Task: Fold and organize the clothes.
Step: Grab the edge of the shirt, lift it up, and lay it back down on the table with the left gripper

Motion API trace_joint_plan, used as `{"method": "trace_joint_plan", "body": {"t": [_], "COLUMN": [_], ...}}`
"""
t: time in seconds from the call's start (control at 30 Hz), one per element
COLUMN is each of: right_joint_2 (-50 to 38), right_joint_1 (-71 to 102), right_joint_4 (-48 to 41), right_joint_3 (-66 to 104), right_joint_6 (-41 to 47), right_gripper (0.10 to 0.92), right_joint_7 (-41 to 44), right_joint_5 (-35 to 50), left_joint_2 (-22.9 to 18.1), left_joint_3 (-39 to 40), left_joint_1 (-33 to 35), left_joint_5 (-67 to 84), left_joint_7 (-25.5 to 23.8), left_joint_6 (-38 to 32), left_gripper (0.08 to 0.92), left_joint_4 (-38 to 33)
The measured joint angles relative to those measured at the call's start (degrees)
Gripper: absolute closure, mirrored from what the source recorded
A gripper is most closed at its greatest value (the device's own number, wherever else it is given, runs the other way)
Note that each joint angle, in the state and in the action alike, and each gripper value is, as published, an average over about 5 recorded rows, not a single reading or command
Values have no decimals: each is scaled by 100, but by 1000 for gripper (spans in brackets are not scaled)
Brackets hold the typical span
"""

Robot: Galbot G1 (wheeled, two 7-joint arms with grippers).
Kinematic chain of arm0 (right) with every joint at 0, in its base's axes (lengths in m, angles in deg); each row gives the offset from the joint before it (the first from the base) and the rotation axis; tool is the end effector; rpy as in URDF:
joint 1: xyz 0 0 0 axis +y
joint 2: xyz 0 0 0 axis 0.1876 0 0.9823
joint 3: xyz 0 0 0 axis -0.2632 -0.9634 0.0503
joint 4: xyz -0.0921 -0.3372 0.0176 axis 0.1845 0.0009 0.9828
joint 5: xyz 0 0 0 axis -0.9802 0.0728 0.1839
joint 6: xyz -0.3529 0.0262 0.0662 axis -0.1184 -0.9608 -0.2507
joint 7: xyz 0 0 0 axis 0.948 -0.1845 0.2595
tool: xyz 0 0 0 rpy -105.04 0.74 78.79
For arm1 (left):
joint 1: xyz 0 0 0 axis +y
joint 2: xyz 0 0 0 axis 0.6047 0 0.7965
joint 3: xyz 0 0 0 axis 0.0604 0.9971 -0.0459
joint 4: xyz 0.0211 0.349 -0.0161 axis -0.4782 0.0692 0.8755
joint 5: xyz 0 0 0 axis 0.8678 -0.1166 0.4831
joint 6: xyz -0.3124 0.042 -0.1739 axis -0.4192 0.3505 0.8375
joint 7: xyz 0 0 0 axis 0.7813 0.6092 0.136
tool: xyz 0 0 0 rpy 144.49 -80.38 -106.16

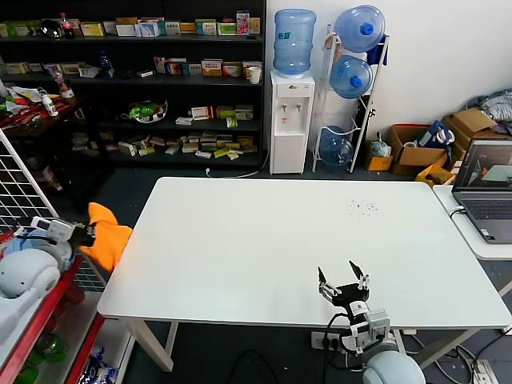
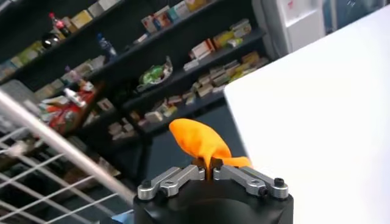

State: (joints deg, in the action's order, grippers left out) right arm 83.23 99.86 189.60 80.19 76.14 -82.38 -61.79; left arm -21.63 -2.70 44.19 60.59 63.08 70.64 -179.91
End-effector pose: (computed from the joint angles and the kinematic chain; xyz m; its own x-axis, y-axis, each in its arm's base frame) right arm 0.2304 -0.0319 -0.3284 -0.9552 -0.1145 0.2728 -0.1508 0.9817 -0.1161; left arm 0.3687 0.2300 -0.2047 -0.8550 -0.1341 0.5011 0.1107 0.8966 0.4287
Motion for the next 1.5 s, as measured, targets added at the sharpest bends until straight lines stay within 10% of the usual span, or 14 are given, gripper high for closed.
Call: {"method": "trace_joint_plan", "body": {"t": [0.6, 1.5], "right_joint_2": [-61, -311], "right_joint_1": [164, 315], "right_joint_4": [5, -89], "right_joint_3": [208, 633], "right_joint_6": [-71, -172], "right_gripper": [203, 203], "right_joint_7": [105, 232], "right_joint_5": [-71, 134], "left_joint_2": [-1839, -6036], "left_joint_3": [284, 1025], "left_joint_1": [240, -41], "left_joint_5": [945, -769], "left_joint_7": [1082, 1282], "left_joint_6": [33, -1445], "left_gripper": [875, 834], "left_joint_4": [-931, 831]}}
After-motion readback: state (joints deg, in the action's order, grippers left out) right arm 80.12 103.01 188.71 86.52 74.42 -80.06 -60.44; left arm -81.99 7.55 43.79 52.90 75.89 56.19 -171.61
